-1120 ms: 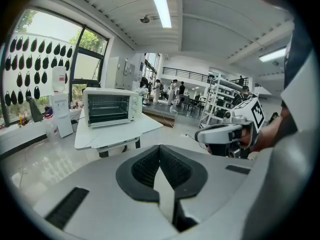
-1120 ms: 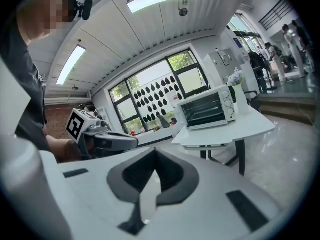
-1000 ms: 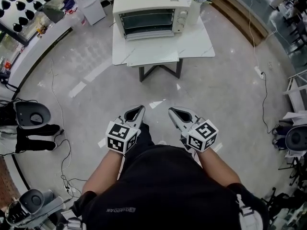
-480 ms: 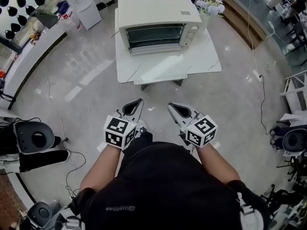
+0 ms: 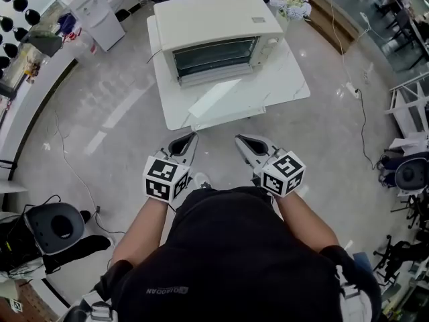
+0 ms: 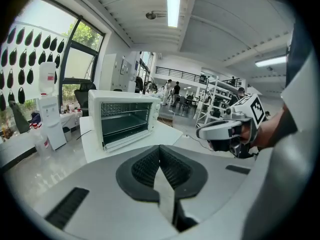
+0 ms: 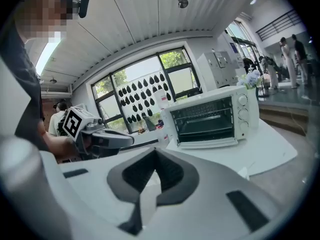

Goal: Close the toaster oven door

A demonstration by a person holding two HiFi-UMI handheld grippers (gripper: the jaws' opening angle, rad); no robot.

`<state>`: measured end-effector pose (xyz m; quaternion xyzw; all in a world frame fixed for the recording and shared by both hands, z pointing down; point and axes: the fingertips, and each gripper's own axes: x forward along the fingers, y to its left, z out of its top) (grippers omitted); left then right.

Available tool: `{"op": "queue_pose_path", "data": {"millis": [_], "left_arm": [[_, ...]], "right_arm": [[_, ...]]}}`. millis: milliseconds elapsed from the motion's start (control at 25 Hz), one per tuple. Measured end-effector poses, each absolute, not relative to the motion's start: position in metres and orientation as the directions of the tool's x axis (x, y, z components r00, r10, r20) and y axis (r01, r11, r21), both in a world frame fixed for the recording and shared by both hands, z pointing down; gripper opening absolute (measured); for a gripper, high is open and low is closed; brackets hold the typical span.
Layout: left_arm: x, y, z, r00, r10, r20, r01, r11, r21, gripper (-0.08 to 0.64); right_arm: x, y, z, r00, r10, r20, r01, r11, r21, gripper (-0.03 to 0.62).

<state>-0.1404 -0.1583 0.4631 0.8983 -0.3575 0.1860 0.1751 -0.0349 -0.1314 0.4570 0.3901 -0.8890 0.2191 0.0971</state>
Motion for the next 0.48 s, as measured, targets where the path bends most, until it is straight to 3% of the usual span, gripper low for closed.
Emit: {"op": "queue_pose_path", "data": {"millis": [480], "left_arm": [[-0.135,-0.193,0.472,0.702,-0.541,0.463,-0.673,-0.717,0.184,0.003]], "right_arm": [[-0.03,-0.164,0.458,-0.634,-0.696,0.336,-0.773,0.561,-0.297,-0.005]]}}
